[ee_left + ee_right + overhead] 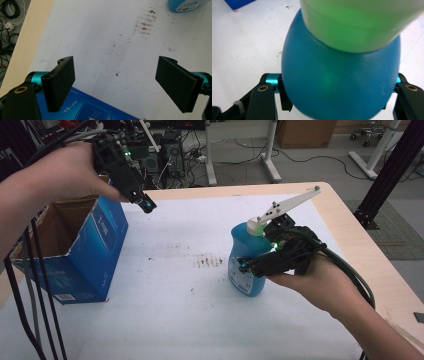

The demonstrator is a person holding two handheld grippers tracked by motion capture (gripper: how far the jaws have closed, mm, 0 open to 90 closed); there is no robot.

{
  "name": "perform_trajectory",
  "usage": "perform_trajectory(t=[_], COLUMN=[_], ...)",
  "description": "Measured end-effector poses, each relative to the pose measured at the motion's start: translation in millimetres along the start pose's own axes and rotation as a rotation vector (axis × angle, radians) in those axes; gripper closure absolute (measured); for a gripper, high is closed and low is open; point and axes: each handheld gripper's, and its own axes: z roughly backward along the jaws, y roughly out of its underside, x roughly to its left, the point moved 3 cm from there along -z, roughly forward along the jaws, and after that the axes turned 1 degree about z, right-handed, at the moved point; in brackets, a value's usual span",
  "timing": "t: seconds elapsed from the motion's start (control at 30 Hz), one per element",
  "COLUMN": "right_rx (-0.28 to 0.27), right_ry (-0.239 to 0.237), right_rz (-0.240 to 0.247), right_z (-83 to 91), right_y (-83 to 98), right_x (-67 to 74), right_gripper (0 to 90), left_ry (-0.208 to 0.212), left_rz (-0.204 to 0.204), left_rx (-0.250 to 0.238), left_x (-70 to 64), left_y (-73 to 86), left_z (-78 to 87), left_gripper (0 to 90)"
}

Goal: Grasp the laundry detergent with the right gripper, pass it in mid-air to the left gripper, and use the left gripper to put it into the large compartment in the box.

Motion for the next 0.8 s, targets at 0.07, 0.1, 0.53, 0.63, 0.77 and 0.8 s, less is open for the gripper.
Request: perform_trajectory(t=[0.07,0.1,0.53,0.63,0.77,0.8], right_rx=[-0.001,-0.001,-0.023,-0.035,-0.049,-0.050], right_ry=[0.003,0.008,0.029,0.047,0.052,0.056], right_rz=[-0.001,-0.005,0.004,0.024,0.030,0.036], right_z=[-0.6,-1.1,-0.9,0.6,2.7,3.0], right_y=[0.2,0.5,2.0,2.4,4.3,4.6], right_x=[0.1,0.1,1.7,1.7,0.1,0.2], right_gripper=[35.3,36.3,40.9,42.9,43.9,44.1], left_ry=[0.000,-0.002,-0.001,-0.001,-0.002,-0.001], left_rz=[-0.001,-0.003,-0.002,0.000,-0.001,-0.001], left_rx=[0.000,0.002,0.000,-0.002,-0.001,0.000], left_x=[0.2,0.5,0.2,-0.4,-0.2,-0.2], left_y=[0.2,0.3,0.9,0.9,0.9,0.9], left_z=[0.0,0.2,0.6,1.1,0.9,0.9], left_gripper=[16.2,16.2,16.2,16.2,16.2,16.2])
